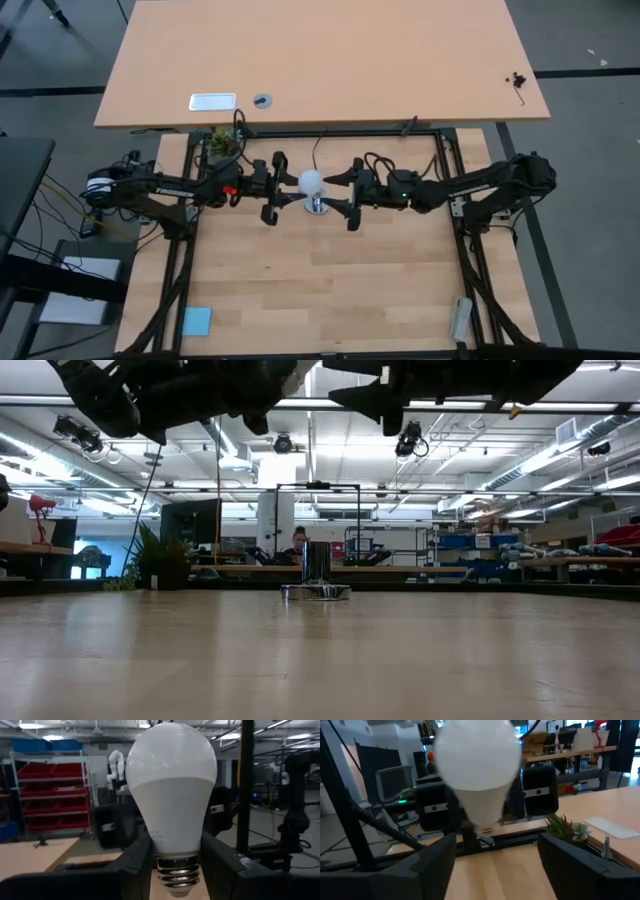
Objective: Screw lightbulb
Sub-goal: Insert the white lightbulb into the silver lamp
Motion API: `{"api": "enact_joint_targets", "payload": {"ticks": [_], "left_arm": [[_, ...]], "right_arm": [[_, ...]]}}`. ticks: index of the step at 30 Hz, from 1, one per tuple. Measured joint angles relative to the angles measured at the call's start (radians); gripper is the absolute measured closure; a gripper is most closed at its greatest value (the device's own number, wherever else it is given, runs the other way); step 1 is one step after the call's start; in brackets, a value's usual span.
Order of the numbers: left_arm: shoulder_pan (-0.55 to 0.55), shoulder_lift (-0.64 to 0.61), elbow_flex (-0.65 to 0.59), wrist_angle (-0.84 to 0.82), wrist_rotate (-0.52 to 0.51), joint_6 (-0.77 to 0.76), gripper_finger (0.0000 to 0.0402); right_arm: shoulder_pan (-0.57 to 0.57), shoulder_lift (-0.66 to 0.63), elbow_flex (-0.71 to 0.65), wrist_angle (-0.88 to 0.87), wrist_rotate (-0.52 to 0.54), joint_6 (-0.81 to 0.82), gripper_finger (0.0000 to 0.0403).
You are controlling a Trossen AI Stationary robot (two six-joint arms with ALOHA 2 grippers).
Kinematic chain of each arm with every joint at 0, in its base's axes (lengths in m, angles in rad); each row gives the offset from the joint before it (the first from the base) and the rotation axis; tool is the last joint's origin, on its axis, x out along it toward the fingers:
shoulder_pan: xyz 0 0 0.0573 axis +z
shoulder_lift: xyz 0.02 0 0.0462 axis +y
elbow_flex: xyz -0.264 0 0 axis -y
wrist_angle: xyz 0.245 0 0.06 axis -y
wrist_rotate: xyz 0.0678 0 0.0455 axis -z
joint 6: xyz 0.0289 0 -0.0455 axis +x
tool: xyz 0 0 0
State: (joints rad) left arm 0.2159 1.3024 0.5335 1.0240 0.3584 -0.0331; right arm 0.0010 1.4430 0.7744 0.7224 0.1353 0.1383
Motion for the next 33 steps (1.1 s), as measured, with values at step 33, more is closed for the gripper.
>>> {"api": "enact_joint_targets", "payload": {"ticks": [33], "left_arm": [[-0.016,0.001,0.002,-0.132,0.011,0.019,0.0272]], "right_arm": [[-0.006,0.15,0.157,0.094,-0.084,-0.142,0.0104]]}}
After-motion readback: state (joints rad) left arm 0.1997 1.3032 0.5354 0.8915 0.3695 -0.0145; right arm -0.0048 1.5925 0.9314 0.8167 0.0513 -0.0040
